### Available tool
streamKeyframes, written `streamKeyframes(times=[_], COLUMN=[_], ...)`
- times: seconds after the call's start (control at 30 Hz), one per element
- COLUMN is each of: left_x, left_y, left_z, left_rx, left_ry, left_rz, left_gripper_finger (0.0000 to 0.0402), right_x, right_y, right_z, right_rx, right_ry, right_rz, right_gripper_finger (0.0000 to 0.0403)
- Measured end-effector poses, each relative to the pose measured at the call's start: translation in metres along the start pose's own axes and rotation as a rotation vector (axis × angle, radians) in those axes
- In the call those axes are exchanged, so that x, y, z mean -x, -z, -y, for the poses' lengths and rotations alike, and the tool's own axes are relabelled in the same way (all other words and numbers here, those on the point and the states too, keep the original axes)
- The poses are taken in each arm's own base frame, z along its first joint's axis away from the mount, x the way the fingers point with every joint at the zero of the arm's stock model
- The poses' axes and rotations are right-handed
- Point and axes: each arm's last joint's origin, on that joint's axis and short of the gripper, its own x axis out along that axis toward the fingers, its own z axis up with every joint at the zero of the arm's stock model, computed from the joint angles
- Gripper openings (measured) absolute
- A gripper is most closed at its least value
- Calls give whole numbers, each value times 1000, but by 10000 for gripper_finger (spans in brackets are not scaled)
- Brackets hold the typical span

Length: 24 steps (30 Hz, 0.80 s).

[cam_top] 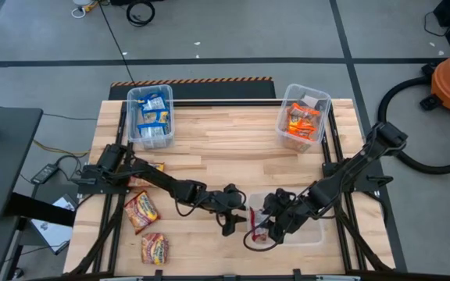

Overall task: Sort Maruchan noodles
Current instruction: Put the red noodle pack into the bottom transparent bin

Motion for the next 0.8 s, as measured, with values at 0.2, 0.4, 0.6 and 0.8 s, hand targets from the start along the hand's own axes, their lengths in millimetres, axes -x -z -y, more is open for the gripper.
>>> streamKeyframes(times=[0.2, 0.4, 0.6, 0.8], left_x=[0, 0, 0, 0], left_y=[0, 0, -2, -3], left_z=[0, -1, -4, -4], left_rx=[1, 4, 13, 11], left_ry=[0, -3, -8, -4], left_rz=[0, 0, 4, 17], left_gripper_finger=[192, 192, 192, 192], right_x=[5, -9, -5, 9], right_y=[4, 6, -18, -34], right_z=[5, 8, 2, 1], right_rx=[40, 93, 4, -238], right_ry=[9, 30, 108, 180], right_rz=[-89, -210, -304, -341], right_gripper_finger=[242, 235, 223, 213])
